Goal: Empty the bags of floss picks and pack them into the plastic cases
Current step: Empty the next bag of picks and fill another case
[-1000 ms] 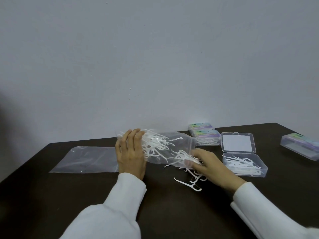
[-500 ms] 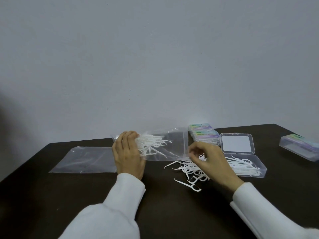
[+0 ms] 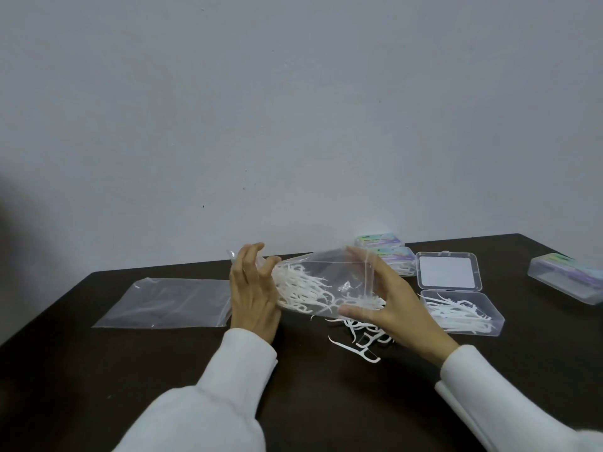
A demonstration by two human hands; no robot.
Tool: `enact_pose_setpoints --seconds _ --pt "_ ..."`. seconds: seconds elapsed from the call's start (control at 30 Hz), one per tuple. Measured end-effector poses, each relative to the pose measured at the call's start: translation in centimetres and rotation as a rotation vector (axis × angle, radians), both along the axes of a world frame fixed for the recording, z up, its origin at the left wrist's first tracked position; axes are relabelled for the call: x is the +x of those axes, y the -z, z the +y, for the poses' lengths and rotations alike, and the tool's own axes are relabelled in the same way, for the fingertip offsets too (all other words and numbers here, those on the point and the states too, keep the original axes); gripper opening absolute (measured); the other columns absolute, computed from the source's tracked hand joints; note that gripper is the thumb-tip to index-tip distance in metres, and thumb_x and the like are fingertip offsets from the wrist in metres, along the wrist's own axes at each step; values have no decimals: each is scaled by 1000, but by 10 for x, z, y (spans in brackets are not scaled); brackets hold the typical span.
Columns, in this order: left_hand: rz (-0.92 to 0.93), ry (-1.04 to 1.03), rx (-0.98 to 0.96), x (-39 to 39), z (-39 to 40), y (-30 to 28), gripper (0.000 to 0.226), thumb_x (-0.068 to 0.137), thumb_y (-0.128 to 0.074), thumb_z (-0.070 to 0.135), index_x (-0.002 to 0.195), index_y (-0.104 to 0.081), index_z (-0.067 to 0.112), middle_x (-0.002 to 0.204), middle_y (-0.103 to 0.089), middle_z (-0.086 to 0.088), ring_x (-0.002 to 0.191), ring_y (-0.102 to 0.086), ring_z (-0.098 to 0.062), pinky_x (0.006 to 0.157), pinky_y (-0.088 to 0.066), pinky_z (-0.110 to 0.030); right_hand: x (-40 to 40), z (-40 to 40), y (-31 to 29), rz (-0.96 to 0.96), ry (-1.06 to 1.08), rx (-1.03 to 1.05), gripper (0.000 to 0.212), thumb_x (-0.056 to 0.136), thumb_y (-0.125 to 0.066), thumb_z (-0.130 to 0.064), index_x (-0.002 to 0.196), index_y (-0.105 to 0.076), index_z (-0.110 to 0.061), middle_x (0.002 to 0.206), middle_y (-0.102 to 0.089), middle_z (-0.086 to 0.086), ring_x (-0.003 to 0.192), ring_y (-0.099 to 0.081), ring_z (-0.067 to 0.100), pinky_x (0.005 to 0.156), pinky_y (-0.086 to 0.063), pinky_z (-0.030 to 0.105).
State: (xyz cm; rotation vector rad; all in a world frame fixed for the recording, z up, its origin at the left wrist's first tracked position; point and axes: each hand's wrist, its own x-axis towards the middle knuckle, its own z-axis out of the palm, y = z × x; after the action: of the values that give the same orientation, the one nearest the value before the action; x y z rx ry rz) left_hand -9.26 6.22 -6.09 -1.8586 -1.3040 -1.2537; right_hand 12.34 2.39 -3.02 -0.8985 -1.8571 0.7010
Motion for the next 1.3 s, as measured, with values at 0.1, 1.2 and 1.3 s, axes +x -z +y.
enact_pose_setpoints --seconds 0.1,1.2,1.3 --pt "-27 -28 17 2 -3 -2 90 42 -70 -25 116 -37 15 129 -31 -10 123 -26 -35 80 -54 -54 -1 -1 0 13 -18 -23 73 66 -79 -30 127 -41 -41 130 -49 -22 115 -49 -10 94 -40 8" --pt "-101 -24 41 11 -15 -4 87 43 -74 -22 113 -38 13 126 -33 -10 120 -31 -33 81 -55 -47 0 0 5 -624 332 160 14 93 -49 -34 102 -59 -28 107 -61 -12 112 -49 4 111 2 31" --pt "-180 -73 1 6 -15 -5 83 46 -57 -27 112 -37 17 127 -32 -7 120 -30 -33 73 -56 -48 2 3 4 -598 358 178 11 94 -50 -32 97 -58 -27 102 -63 -10 104 -54 6 113 -2 33"
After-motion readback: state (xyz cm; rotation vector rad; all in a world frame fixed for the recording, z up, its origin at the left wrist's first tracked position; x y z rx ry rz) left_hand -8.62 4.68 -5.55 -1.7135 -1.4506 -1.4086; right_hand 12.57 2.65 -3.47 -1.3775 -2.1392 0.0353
